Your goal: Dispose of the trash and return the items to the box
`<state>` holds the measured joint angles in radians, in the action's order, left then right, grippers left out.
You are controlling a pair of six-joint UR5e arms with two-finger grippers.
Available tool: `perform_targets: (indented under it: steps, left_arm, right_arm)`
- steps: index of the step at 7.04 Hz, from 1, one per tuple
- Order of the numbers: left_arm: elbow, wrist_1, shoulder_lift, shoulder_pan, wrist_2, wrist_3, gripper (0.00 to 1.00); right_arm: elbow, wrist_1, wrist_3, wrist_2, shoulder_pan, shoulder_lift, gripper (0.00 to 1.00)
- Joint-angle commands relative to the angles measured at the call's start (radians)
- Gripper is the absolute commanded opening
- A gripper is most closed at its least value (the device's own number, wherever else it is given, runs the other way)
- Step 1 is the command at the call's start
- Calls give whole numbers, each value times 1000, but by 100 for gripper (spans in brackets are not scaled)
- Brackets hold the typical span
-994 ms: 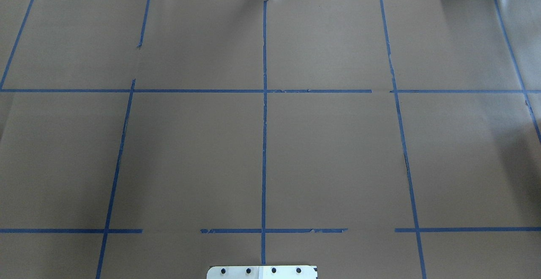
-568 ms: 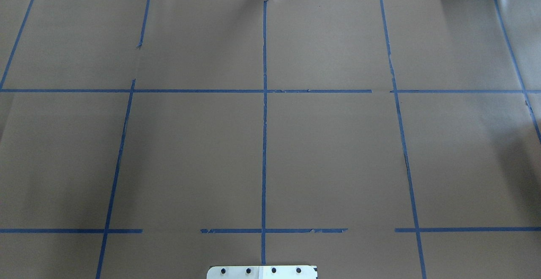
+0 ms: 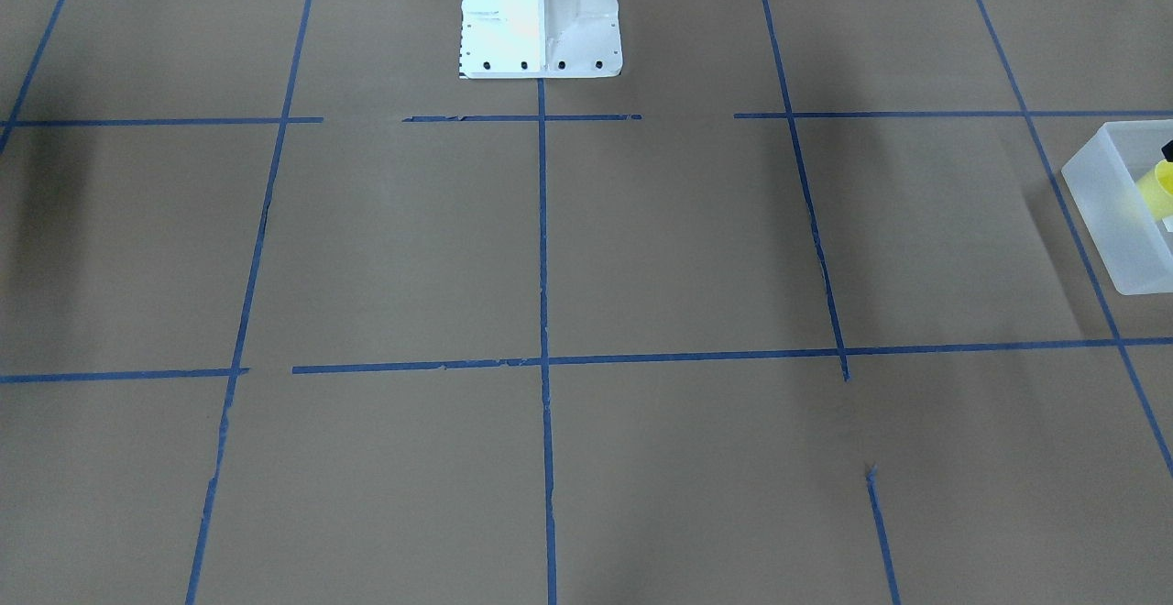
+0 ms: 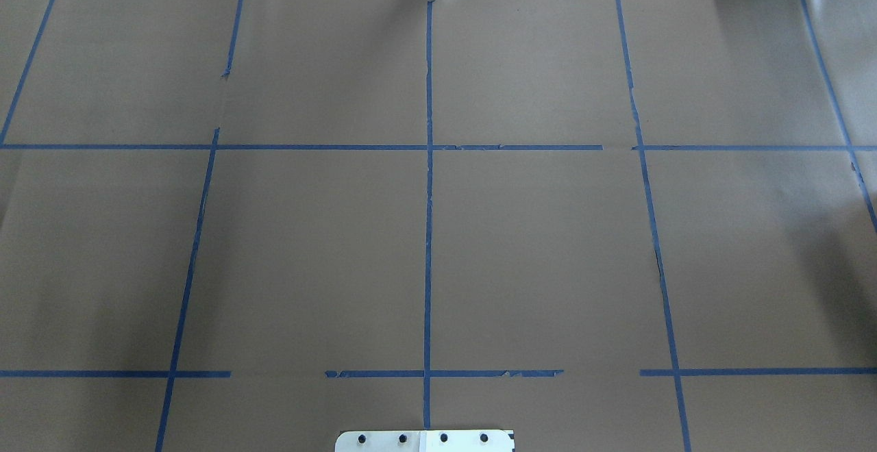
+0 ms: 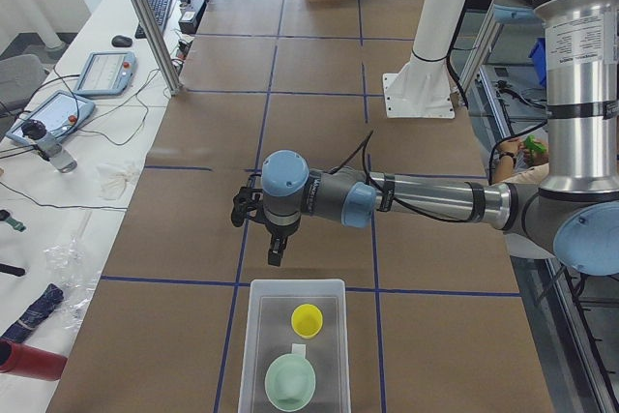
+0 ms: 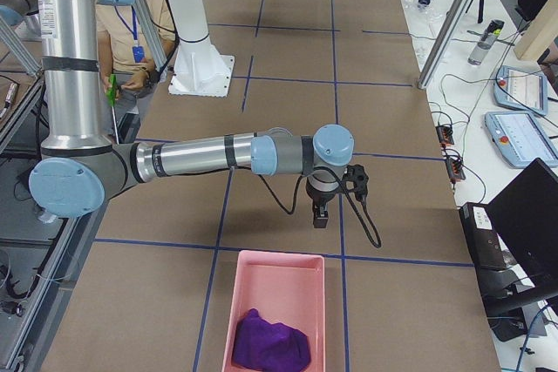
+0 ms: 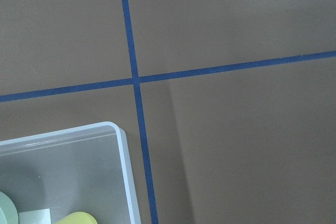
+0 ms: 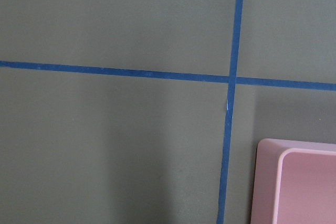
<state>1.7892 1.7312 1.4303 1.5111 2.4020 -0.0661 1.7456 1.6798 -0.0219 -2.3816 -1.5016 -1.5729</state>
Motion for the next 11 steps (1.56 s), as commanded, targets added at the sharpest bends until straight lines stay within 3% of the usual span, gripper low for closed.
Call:
perform_targets:
  steps: [1,5,11]
  left_arm:
    - [-4,-7,2,3,-9,0,100]
    - [18,-82,24,9,-11,0,100]
    - [49,-87,16,11,-11,0,100]
  right_arm:
    - [15,0,5,44,17,-1,100]
    - [17,1,13,28,17,-10,100]
    - [18,0,13,28,15,-10,100]
